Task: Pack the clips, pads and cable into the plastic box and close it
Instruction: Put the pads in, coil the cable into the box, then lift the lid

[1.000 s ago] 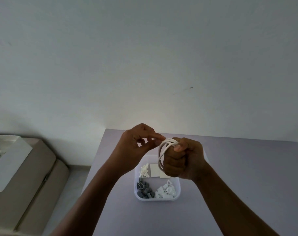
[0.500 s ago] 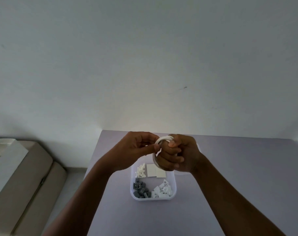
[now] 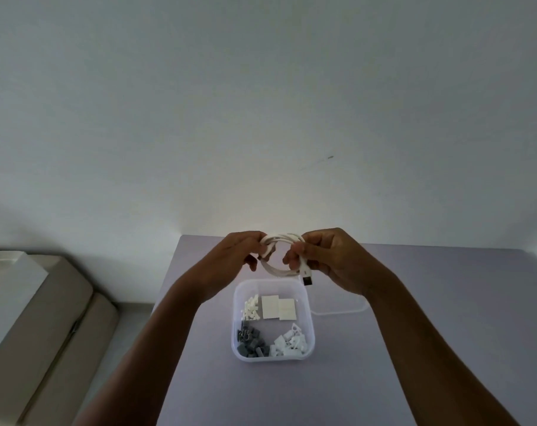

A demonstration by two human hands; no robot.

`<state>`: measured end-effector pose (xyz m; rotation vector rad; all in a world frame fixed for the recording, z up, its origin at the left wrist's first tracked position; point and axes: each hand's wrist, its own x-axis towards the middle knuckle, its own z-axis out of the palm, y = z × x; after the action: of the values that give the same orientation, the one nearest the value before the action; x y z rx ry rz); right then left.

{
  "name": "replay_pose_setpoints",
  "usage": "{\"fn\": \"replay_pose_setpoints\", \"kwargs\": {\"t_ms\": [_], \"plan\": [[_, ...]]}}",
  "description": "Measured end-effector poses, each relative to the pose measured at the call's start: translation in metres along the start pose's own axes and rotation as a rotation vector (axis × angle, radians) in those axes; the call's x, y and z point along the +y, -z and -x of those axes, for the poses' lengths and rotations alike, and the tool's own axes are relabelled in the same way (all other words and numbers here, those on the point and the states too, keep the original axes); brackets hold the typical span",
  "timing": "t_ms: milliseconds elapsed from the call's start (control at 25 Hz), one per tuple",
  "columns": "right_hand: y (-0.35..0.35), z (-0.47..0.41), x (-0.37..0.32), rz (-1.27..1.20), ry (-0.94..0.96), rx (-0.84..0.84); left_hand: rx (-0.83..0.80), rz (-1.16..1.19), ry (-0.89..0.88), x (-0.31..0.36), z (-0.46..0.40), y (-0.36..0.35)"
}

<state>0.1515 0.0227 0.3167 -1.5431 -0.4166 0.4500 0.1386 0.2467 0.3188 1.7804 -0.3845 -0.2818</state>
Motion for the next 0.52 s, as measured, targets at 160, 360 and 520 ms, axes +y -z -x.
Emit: {"fn": "replay_pose_setpoints", "kwargs": {"t_ms": [160,360,520], "plan": [[-0.004,-0.002,0.018,0.162,-0.024,0.116,0.022,-0.046,0.083,-0.021,0.001,-0.002],[-0.011,-0.005,0.048,0.118,-0.102,0.154,0.126,-0.445,0.036,-0.052,-0.001,-0.014],[-0.014,-0.009,0.091,-0.056,-0.233,0.145,0.364,-0.428,0.039,-0.085,-0.002,-0.027]]}}
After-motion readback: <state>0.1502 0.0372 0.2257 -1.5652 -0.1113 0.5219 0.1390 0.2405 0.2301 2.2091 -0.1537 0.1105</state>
